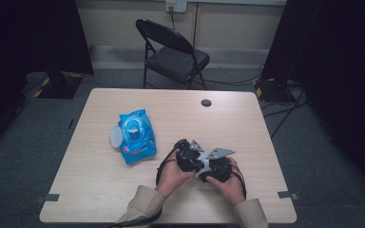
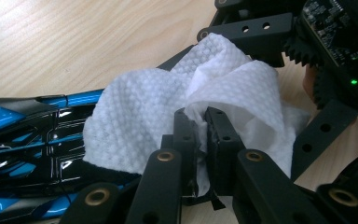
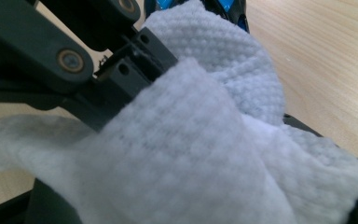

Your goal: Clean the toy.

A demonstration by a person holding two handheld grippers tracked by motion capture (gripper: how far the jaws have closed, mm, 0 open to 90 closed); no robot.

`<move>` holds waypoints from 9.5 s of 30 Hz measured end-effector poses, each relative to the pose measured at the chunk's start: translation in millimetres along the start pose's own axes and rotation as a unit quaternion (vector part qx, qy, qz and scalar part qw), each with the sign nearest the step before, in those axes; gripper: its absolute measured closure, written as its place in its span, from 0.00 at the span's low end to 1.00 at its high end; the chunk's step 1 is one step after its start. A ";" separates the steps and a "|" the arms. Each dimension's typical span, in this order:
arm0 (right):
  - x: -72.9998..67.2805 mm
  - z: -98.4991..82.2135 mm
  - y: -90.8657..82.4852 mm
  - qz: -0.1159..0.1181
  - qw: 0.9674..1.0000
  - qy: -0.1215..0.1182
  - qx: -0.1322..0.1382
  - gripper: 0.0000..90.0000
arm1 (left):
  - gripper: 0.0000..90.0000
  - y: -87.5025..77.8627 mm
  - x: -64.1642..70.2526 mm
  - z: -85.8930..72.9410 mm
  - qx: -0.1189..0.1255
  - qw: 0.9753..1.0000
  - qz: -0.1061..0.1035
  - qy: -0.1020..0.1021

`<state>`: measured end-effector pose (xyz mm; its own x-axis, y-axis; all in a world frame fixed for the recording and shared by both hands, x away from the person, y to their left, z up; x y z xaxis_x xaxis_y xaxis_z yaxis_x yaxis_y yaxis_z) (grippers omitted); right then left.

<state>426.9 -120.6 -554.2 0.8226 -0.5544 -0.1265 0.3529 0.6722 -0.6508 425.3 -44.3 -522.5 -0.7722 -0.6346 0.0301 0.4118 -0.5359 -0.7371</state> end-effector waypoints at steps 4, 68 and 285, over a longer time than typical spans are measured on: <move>-0.1 0.0 0.0 0.000 1.000 0.000 0.000 0.29 | 0.92 -1.7 -2.7 -0.8 0.003 1.000 0.001 -0.011; -0.1 -0.1 0.0 0.000 1.000 0.001 0.000 0.29 | 0.94 -39.5 -95.5 -13.2 -0.001 0.991 0.107 -0.076; 3.8 45.9 11.2 -0.002 1.000 0.006 -0.014 0.53 | 0.95 -18.3 -38.8 -49.9 0.007 0.990 0.073 -0.122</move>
<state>454.5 -92.6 -527.7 0.8157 -0.5633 -0.1315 0.3440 0.6552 -0.6726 423.5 17.9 -543.9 -0.5646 -0.8207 0.0876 0.5181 -0.4351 -0.7363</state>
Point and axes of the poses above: each handheld gripper's, and its own axes: y roughly forward along the jaws, z roughly out of its top, x roughly to its right, the point moved 7 cm from there along y, roughly forward along the jaws, and after that the axes turned 10 degrees about z, right-handed, at the moved point
